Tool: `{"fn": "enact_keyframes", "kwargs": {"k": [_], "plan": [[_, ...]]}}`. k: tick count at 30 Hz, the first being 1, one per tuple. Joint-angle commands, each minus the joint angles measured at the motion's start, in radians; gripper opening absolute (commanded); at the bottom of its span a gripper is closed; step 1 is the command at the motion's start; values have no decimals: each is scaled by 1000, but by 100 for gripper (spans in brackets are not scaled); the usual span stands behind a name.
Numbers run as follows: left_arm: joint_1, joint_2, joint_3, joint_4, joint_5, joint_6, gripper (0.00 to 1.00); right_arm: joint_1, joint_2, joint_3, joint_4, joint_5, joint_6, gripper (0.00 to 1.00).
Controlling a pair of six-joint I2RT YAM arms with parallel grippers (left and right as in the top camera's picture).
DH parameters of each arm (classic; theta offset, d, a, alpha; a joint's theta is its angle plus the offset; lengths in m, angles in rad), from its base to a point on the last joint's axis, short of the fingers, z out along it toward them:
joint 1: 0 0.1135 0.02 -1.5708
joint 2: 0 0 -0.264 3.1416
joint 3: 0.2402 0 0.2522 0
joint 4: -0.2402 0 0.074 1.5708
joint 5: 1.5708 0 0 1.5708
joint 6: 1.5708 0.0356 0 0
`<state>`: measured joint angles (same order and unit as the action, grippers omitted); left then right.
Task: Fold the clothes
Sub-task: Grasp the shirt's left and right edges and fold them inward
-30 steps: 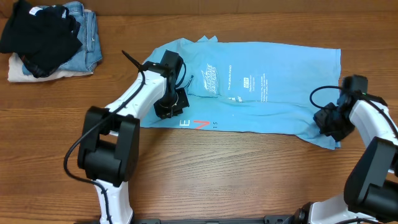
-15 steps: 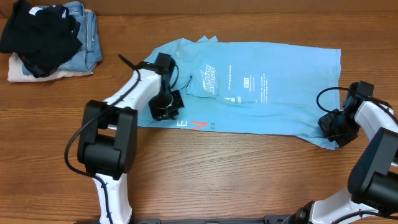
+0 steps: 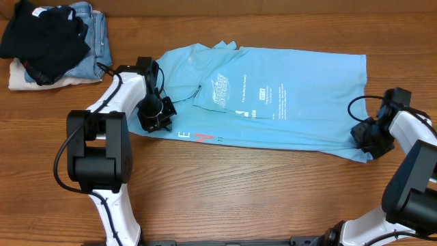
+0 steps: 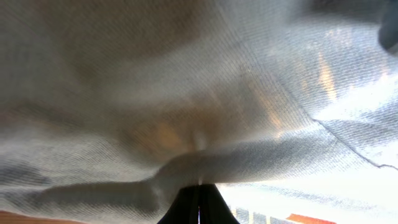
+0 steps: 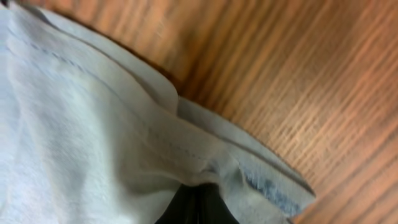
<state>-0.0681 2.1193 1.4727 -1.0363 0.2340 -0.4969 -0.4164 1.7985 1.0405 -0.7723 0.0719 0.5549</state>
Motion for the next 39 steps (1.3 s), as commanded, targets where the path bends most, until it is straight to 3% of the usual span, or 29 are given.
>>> {"fn": "enact_keyframes", "kwargs": {"k": [1, 8, 14, 20, 39], "plan": [[42, 48, -7, 5, -181, 30, 4, -5, 21, 13, 20, 51, -36, 4], [42, 44, 54, -42, -194, 30, 4, -5, 21, 97, -45, -80, -99, 4], [41, 44, 168, -151, -219, 29, 4, -4, 21, 200, -220, -118, -100, 4], [41, 44, 209, -187, -216, 25, 10, 13, 21, 203, -376, -259, -170, 5], [43, 44, 209, -197, -223, 54, 12, 27, 22, -40, -159, -148, -63, 11]]}}
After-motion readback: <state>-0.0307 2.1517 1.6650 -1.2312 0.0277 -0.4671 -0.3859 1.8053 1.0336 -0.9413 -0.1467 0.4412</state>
